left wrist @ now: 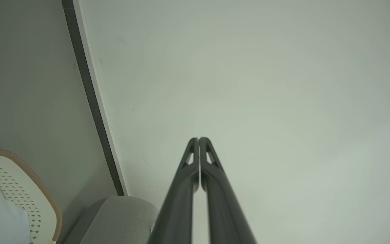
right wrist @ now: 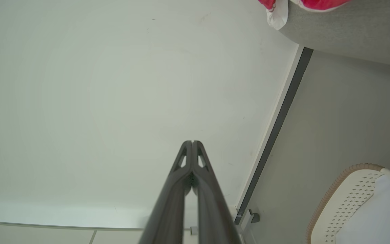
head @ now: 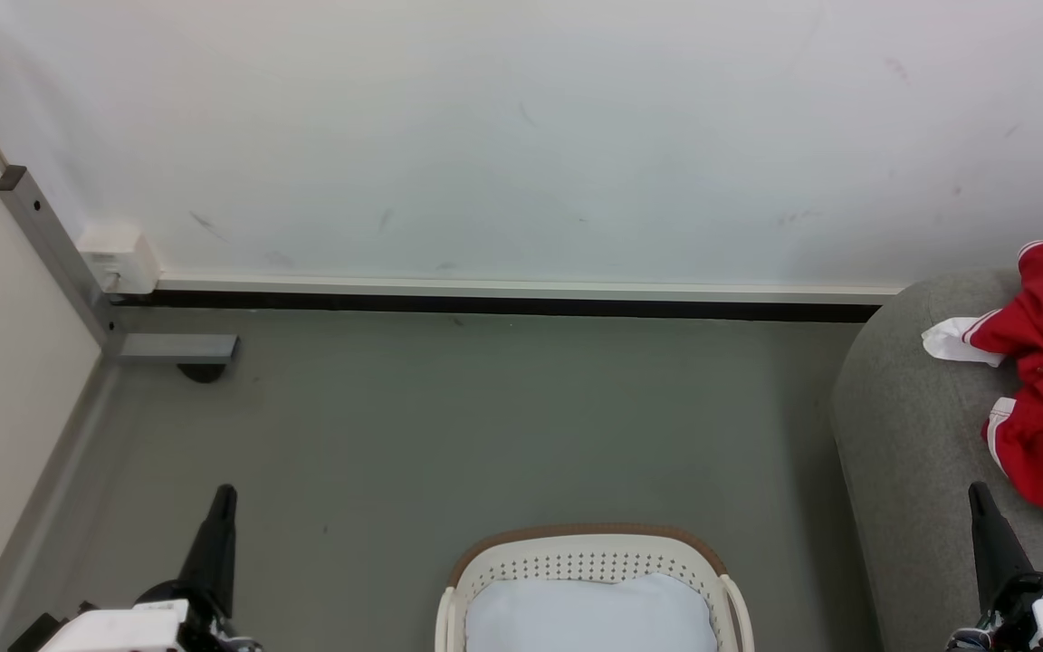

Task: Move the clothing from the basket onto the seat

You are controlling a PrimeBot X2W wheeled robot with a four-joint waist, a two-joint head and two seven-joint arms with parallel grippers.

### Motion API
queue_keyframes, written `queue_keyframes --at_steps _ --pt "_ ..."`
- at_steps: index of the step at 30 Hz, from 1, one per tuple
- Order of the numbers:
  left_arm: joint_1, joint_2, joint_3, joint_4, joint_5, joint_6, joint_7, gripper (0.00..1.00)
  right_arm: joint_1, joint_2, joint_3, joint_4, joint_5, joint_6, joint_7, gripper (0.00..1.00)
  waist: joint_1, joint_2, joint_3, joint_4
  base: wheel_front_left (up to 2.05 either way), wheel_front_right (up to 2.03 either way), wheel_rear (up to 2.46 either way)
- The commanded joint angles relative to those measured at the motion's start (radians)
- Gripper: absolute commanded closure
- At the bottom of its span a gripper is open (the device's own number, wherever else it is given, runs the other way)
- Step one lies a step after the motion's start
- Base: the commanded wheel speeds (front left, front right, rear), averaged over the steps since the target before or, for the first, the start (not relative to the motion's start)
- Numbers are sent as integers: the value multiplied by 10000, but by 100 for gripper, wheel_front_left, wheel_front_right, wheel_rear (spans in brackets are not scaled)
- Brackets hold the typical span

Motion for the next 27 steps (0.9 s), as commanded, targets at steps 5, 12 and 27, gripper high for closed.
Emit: queue_keyframes --at_steps 5,12,27 --pt "-90 20 19 -30 -137 -44 38 100 -123 -78 -40 -47 12 -21 33 100 0 0 0 0 0 0 0" --pt "-90 20 19 -30 -138 -44 38 100 -123 -78 -40 -47 12 -21 32 100 0 0 0 0 0 0 0" --pt "-89 20 18 -31 -138 -44 38 100 -123 -78 -40 -47 12 -21 32 100 0 0 0 0 0 0 0"
